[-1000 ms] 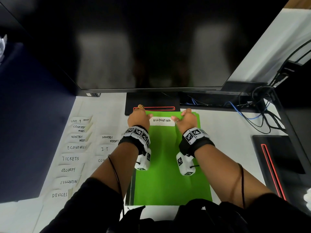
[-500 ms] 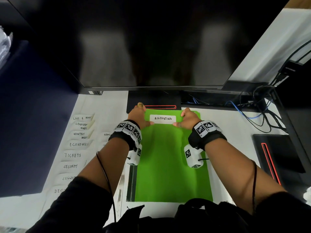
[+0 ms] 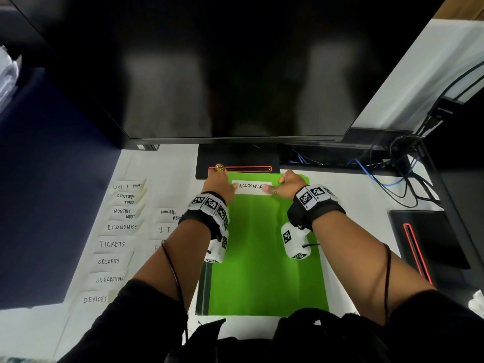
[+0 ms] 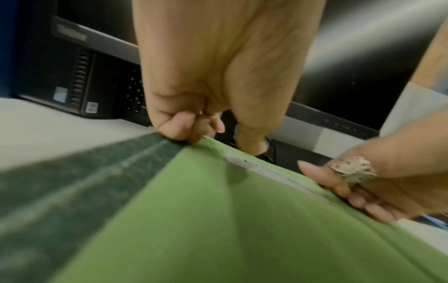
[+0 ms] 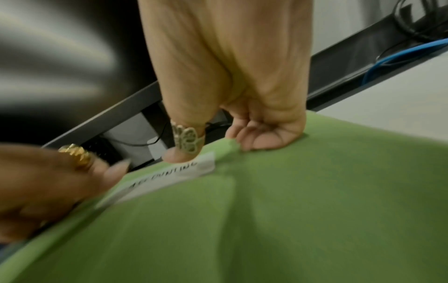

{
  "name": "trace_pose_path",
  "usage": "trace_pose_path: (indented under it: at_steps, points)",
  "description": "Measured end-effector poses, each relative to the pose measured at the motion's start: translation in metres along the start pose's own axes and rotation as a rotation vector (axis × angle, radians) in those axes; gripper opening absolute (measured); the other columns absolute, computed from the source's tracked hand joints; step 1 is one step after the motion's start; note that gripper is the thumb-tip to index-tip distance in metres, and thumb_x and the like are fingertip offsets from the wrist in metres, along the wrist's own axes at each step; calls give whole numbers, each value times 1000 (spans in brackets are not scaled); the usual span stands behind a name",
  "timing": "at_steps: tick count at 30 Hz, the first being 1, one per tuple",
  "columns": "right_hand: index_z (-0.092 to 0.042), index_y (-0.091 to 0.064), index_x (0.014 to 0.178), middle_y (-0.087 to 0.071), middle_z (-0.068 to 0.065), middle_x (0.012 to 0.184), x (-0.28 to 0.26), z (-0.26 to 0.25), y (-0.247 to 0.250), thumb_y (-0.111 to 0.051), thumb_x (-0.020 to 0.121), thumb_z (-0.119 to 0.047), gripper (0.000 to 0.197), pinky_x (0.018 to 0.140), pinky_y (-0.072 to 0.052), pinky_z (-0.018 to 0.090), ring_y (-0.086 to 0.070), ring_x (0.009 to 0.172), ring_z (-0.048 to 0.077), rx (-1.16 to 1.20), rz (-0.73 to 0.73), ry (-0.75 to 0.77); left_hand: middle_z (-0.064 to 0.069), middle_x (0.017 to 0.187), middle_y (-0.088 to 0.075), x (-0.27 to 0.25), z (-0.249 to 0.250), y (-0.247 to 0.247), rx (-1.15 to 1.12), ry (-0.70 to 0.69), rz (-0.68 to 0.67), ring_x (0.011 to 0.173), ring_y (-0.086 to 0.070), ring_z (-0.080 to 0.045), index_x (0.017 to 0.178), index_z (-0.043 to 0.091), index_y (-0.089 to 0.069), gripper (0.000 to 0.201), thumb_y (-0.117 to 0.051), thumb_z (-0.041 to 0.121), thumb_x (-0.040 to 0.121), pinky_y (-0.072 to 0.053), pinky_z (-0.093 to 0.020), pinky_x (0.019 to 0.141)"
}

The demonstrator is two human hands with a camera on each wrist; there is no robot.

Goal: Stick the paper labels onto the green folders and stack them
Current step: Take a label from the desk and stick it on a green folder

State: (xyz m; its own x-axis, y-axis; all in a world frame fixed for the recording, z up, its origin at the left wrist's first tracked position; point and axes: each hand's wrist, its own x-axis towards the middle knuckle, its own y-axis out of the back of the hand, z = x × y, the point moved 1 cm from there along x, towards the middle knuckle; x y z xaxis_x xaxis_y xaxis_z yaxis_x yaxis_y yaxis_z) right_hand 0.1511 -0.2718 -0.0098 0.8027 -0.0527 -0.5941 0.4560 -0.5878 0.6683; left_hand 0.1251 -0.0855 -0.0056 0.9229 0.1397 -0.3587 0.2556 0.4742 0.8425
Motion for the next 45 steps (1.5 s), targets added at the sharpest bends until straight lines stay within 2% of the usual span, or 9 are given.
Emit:
trace_pose_path:
  at_steps: [3,9,15,19,22,25,35,41,45]
  points:
    - [-4,-35,131,-51,10,129,1,-4,-12,-79,63,-54,95,96,-45,35,-49,122,27,-38,85,-27,-14,131,-31,-5,7,-15,60,43,50,112,-52,-26,135,-2,-35,94,-65,62,73,-49,-34,96]
    - [-3,-37,131,-50,11,130,6,-5,-10,-79,69,-44,86,95,-42,31,-48,123,27,-58,68,-32,-13,131,-30,-6,9,-16,76,60,69,110,-53,-24,131,-1,-38,89,-71,56,72,-47,-31,94]
    - [-16,-41,81,-47,1,100,7,3,1,-78,74,-29,41,81,-41,26,-47,91,17,-33,47,-50,-16,137,-38,3,-1,-3,31,63,8,123,-46,-26,133,-1,-38,70,-71,34,81,-41,-33,101]
    - [-13,-51,103,-57,6,122,9,5,7,-71,80,-36,39,92,-43,27,-55,112,23,6,65,-75,-18,122,-55,11,-3,6,-82,119,41,114,-54,-31,116,-3,-46,36,-62,4,84,-45,-34,90]
    - [-6,-49,128,-55,11,131,8,-2,1,-68,73,-61,80,94,-45,34,-54,119,30,75,111,-124,-12,117,-57,10,7,8,-99,154,5,109,-57,-29,120,1,-46,58,-65,42,84,-48,-34,82]
    - [-3,-43,133,-56,14,130,7,-8,-8,-72,75,-51,81,90,-46,33,-55,118,30,77,181,-113,-9,111,-60,9,12,4,-16,208,83,103,-61,-27,114,5,-50,74,-67,64,71,-51,-36,80]
    - [-4,-47,108,-59,12,109,10,3,-17,-66,86,-27,37,84,-43,30,-57,110,31,102,282,-9,-17,130,-43,1,7,2,63,63,71,112,-56,-33,130,-2,-37,44,-50,23,96,-47,-38,89]
    - [-3,-44,112,-53,11,111,2,7,-27,-76,74,-42,62,89,-45,33,-51,105,25,94,266,60,-12,134,-32,-11,7,-5,95,19,41,107,-57,-28,127,-1,-41,65,-54,50,89,-49,-36,89]
    - [-1,-43,117,-52,17,119,-5,7,-27,-69,84,-21,46,93,-44,35,-52,110,30,59,301,136,-17,137,-30,-15,4,0,45,-44,49,119,-47,-29,130,-6,-39,42,-50,5,92,-42,-31,99]
